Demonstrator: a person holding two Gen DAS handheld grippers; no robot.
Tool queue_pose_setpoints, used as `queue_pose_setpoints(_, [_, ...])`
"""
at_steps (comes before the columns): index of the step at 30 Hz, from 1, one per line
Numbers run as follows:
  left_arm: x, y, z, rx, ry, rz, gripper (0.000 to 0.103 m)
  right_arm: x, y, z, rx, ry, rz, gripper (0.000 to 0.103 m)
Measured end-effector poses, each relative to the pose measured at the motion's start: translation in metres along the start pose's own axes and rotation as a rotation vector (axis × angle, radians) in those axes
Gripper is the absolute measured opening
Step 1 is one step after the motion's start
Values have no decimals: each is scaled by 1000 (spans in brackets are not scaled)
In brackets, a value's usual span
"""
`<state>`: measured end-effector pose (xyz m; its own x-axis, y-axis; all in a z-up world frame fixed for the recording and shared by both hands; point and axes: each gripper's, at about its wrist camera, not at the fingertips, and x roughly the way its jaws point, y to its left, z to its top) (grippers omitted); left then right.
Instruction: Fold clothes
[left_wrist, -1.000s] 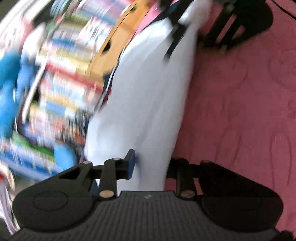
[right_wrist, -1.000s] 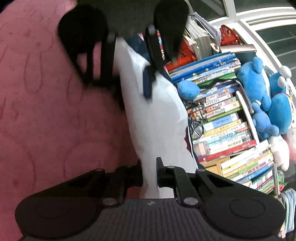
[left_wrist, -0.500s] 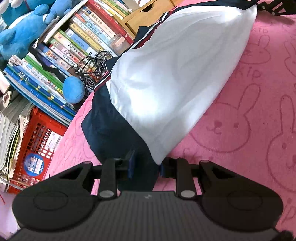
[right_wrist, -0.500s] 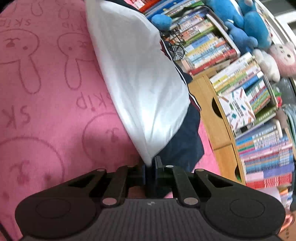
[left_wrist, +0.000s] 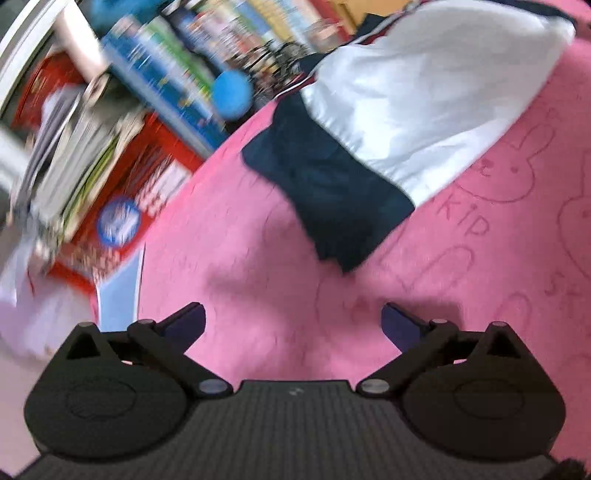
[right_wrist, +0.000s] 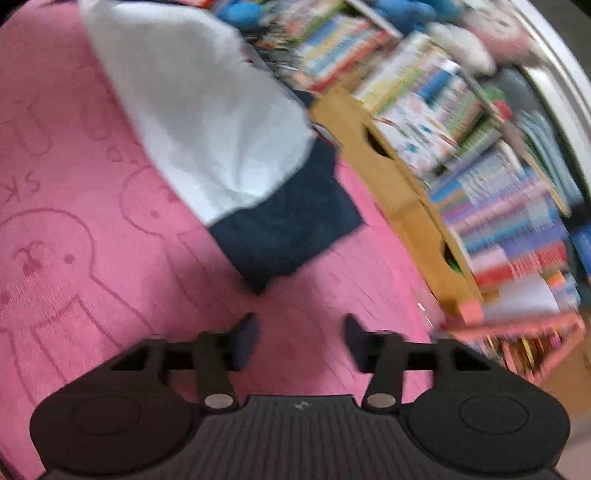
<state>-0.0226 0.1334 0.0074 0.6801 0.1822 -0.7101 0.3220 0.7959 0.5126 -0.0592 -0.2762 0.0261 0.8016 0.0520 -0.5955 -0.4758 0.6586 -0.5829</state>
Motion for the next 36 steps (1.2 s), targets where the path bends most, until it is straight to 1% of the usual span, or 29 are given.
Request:
queue_pose_setpoints(1, [-5, 5, 0, -45, -5, -18, 102, -6, -3, -1, 38, -4, -9, 67])
queue_pose_setpoints(2, [-11, 9, 0, -89, -11, -36, 102, -12, -7, -2, 76, -9, -18, 75])
queue_pose_setpoints(3, [-16, 14, 0, -134, -16, -54, 103, -20, -7, -3, 140, -41, -33, 85])
queue_pose_setpoints(4, [-22, 18, 5, -192, -41, -88, 103, -28, -5, -2, 226, -92, -49, 91])
queue_pose_setpoints(5, [-28, 22, 11, -250, -67, -123, 103, -34, 0, 1, 316, -148, -19, 99])
queue_pose_setpoints(6, [-32, 24, 18, -299, -98, -160, 103, -38, 5, 5, 405, -207, 28, 103])
queue_pose_setpoints(7, [-35, 25, 28, -346, -130, -203, 103, -36, 14, 12, 452, -241, 72, 103])
queue_pose_setpoints(9, [-33, 20, 52, -421, -165, -270, 103, -27, 32, 30, 514, -291, 154, 103])
queue_pose_setpoints(10, [-32, 17, 64, -458, -181, -303, 103, -19, 41, 41, 518, -299, 163, 103])
queue_pose_setpoints(12, [-19, 8, 89, -517, -181, -339, 103, 0, 54, 63, 519, -299, 145, 103])
queue_pose_setpoints(13, [-11, 1, 100, -529, -184, -348, 103, 11, 57, 72, 544, -296, 134, 103])
queue_pose_setpoints(16, [11, -26, 126, -515, -189, -341, 103, 39, 52, 87, 642, -278, 149, 103])
queue_pose_setpoints(19, [38, -49, 148, -492, -149, -338, 103, 65, 54, 92, 698, -209, 162, 103])
queue_pose_setpoints(21, [54, -64, 160, -478, -125, -341, 103, 82, 55, 94, 705, -131, 171, 103])
queue_pose_setpoints(25, [85, -58, 182, -506, -83, -298, 103, 109, 57, 96, 713, 28, 182, 103])
queue_pose_setpoints(30, [123, -50, 209, -543, -30, -244, 103, 116, 63, 94, 713, 33, 177, 103])
queue_pose_setpoints(36, [170, -40, 241, -585, 33, -177, 103, 113, 64, 93, 714, 32, 171, 103])
